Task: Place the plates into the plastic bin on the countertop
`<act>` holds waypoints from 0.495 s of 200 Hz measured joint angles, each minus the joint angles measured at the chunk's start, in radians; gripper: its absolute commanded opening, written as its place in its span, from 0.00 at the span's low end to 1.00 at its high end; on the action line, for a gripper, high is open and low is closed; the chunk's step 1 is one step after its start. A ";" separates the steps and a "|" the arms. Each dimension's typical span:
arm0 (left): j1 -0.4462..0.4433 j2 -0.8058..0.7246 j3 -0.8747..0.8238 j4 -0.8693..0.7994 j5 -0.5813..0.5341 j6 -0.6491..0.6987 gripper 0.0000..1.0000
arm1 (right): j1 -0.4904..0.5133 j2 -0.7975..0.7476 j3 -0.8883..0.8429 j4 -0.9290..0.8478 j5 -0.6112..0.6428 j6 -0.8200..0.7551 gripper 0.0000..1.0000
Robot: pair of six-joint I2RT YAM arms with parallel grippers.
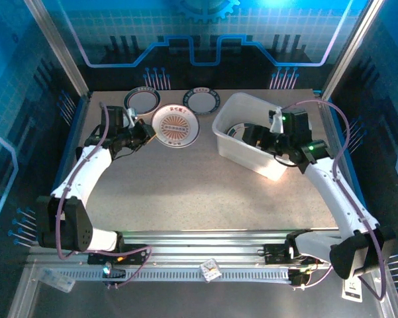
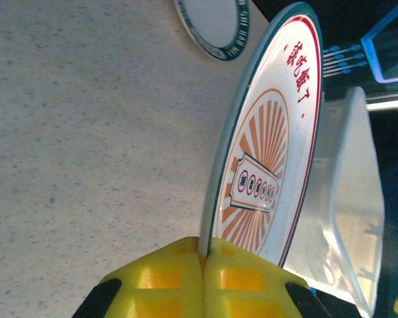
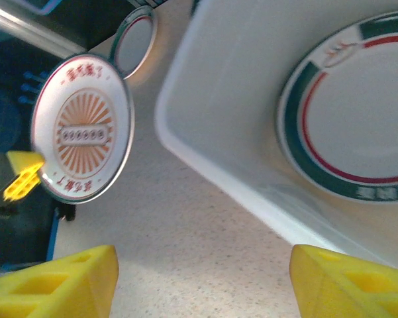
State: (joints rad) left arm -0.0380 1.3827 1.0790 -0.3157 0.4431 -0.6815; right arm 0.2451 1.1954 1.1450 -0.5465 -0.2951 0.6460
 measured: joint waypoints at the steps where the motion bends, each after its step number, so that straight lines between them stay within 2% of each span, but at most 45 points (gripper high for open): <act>1: -0.001 0.000 0.002 0.000 0.001 0.000 0.00 | 0.001 0.002 0.002 0.001 -0.002 0.000 0.68; 99: -0.100 -0.002 0.085 0.014 0.076 -0.026 0.00 | 0.095 0.171 0.088 0.126 -0.150 0.017 0.60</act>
State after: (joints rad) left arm -0.1379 1.3804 1.1641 -0.3016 0.5190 -0.7078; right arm 0.3397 1.3659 1.2327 -0.4210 -0.4446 0.6628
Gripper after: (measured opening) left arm 0.055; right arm 0.614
